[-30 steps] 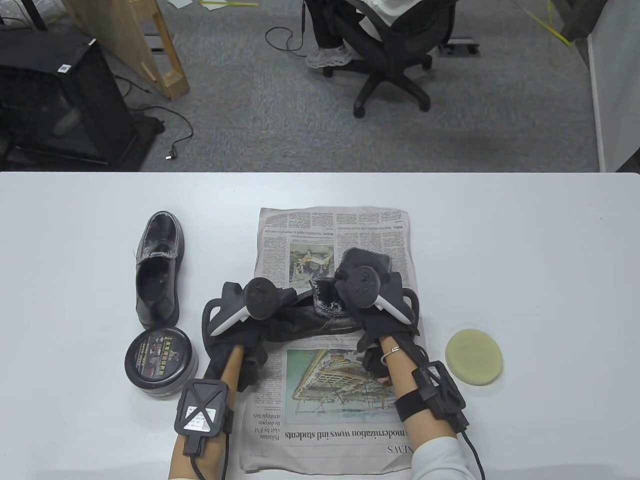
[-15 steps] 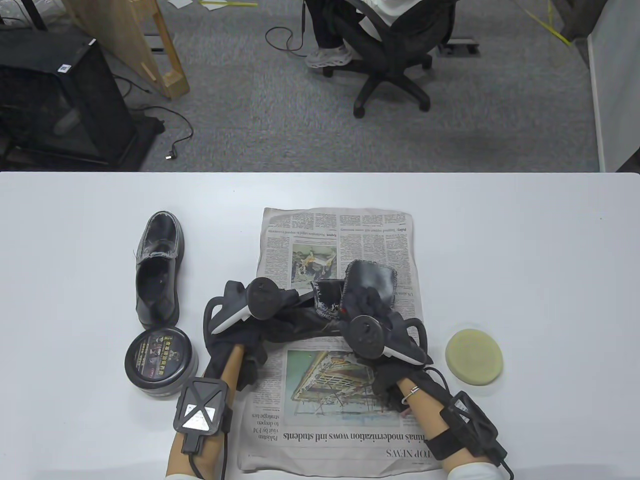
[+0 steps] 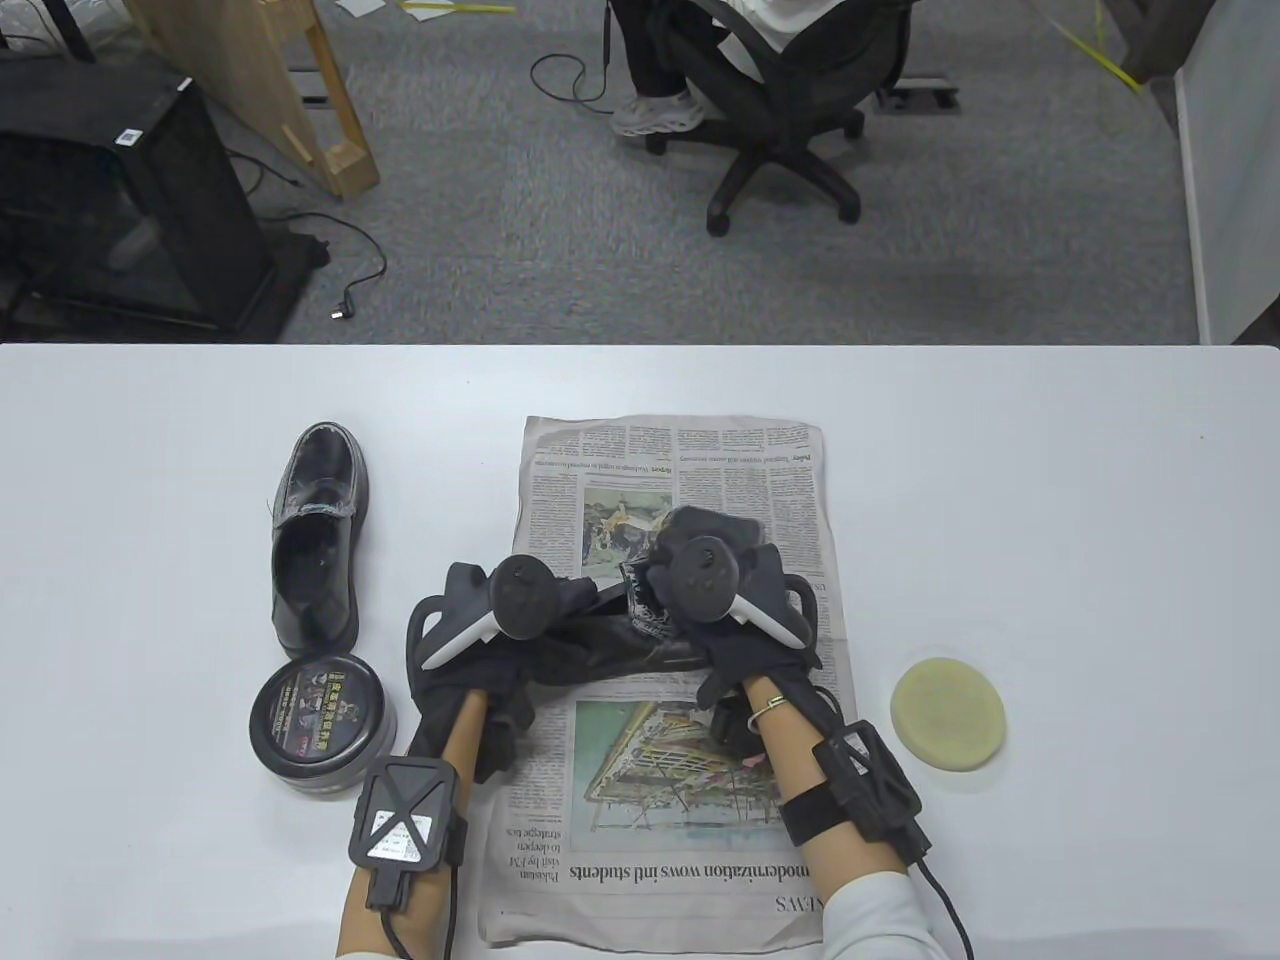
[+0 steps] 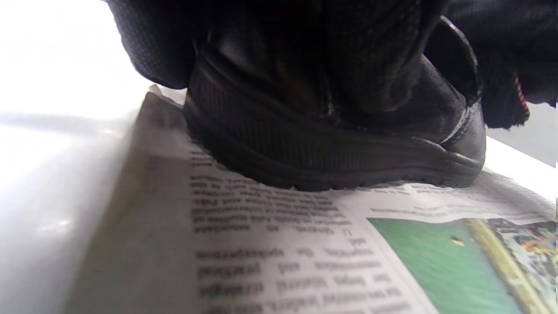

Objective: Dip and apply leather care cream with polishing sponge on shoes

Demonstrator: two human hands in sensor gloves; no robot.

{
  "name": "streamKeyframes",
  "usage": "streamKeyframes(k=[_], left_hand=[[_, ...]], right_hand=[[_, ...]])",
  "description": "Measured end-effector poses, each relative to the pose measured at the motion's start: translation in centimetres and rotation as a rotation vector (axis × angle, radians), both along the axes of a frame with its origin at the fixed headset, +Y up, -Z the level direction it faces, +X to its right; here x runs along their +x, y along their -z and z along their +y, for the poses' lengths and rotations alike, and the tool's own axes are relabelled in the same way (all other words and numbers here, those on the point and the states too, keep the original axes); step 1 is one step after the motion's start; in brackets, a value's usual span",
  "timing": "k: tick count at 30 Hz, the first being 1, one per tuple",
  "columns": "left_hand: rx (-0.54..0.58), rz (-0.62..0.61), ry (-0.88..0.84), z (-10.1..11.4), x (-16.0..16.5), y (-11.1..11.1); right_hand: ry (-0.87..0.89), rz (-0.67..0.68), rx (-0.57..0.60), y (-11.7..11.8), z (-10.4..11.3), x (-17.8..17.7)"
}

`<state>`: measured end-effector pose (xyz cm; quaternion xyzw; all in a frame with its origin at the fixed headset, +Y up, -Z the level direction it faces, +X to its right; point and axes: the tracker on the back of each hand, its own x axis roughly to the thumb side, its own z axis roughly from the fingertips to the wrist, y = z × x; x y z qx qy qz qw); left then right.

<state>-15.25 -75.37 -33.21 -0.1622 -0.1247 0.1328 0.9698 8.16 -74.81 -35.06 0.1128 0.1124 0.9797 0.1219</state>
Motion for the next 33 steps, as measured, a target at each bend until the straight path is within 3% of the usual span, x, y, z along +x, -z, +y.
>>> streamKeyframes(k=[7, 12, 15, 20, 28, 33], left_hand=[[0.005, -0.003, 0.008, 0.0, 0.1, 0.0], [0.012, -0.014, 0.022, 0.1, 0.3, 0.0], [0.002, -0.014, 0.002, 0.0, 0.2, 0.1], [-0.011, -0.015, -0.002, 0.0, 0.3, 0.1], [-0.005, -0.001, -0.013, -0.1, 0.3, 0.0], [0.001, 0.007, -0.008, -0.1, 0.2, -0.2]], right_hand=[[-0.065, 0.024, 0.025, -2.6, -0.8, 3.4], [-0.078, 0.154, 0.088, -6.0, -0.9, 1.5], [0.087, 0.216, 0.079, -6.9, -0.2, -0.7], [0.310, 0.202, 0.043, -4.7, 1.1, -3.1], [0.130, 0.029, -0.014, -0.4, 0.2, -1.5], [0.005, -0.002, -0.061, -0.7, -0.4, 2.6]])
